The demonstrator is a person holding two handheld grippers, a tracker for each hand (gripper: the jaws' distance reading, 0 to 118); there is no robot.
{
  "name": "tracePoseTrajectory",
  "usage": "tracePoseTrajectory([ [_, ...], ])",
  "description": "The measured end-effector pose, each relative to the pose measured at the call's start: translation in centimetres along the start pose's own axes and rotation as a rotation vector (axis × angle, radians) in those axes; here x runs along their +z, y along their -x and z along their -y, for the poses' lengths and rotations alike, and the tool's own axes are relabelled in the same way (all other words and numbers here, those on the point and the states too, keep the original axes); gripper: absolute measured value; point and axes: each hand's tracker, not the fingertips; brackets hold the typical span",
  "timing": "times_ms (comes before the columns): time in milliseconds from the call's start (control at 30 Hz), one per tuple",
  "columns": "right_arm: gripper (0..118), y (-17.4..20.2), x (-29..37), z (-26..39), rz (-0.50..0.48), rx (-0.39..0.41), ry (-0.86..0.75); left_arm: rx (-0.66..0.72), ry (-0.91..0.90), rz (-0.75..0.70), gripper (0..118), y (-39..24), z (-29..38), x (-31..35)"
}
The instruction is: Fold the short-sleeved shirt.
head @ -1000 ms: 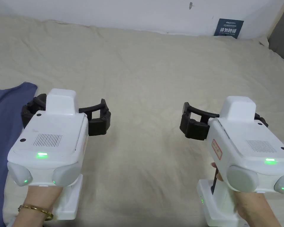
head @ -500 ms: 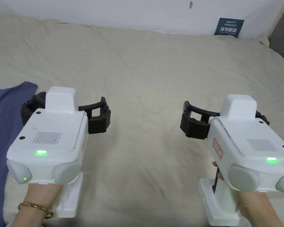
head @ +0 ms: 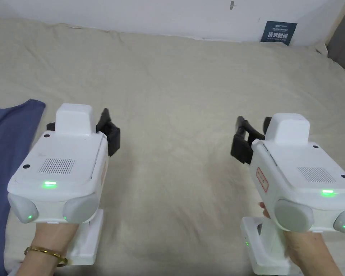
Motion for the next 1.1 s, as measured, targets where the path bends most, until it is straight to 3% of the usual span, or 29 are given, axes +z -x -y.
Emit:
tracePoseTrajectory([
  [33,30,0.1,0.0,0.0,0.013,0.006,0.000,-0.006,0.000,0.000,20,0.0,0.0,0.0],
  [67,12,0.1,0.0,0.0,0.018,0.003,-0.002,-0.009,-0.001,-0.002,7,-0.1,0.0,0.0],
  [133,1,-0.1,0.2,-0.1,0.012,-0.011,-0.002,-0.006,-0.005,0.004,0,0.0,-0.2,0.2],
  [233,1,-0.3,0.4,-0.2,-0.013,-0.042,0.006,-0.004,0.003,0.015,0,0.0,-0.3,0.2],
  [767,1,-0.2,0.3,-0.6,-0.025,-0.033,0.012,-0.001,0.008,0.008,0,0.2,-0.4,0.1],
  [1100,1,3.3,-0.1,-1.9,-0.126,0.010,-0.008,0.030,0.001,-0.071,0,3.6,-0.8,1.0],
])
